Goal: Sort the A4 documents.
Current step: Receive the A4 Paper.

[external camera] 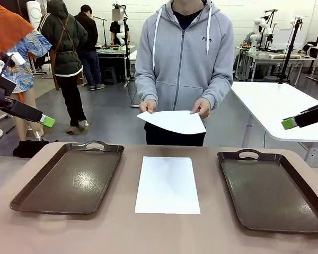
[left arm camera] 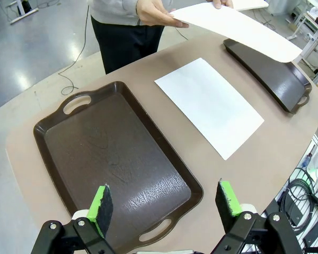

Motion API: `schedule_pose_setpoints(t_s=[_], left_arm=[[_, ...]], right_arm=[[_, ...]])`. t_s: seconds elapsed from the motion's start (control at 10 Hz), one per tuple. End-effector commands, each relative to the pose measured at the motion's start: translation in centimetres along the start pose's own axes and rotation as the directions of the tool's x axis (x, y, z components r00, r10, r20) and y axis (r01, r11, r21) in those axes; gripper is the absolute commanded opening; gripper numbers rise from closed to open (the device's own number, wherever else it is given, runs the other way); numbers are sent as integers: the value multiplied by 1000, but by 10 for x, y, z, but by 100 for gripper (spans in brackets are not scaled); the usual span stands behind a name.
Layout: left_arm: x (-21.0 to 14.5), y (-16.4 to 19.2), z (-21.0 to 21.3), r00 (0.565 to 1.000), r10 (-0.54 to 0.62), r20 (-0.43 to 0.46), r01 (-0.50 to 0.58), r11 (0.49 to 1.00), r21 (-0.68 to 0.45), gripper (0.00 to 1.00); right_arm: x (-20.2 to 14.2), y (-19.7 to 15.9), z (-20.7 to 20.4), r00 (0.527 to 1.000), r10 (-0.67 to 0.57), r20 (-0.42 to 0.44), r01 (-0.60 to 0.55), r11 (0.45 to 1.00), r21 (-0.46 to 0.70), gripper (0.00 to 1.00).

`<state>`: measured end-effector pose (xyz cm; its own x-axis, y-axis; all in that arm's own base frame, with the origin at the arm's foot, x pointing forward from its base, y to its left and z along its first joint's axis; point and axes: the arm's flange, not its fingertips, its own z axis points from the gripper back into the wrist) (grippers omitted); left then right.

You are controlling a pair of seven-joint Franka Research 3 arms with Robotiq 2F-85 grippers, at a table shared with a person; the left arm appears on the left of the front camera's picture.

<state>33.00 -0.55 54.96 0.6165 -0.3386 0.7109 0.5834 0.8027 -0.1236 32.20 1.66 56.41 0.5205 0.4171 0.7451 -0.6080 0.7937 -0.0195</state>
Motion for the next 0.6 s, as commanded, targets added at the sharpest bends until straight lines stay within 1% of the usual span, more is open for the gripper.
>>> schedule_pose_setpoints(t_s=[0.0,0.5], left_arm=[[0,0,0,1000,0,1,0,1000,-1,100],[0,0,0,1000,0,1,0,1000,-1,100]], right_arm=[[0,0,-1,1000,-3,2,3,1000,3,100],[0,0,-1,1000,-3,2,3,1000,3,100]])
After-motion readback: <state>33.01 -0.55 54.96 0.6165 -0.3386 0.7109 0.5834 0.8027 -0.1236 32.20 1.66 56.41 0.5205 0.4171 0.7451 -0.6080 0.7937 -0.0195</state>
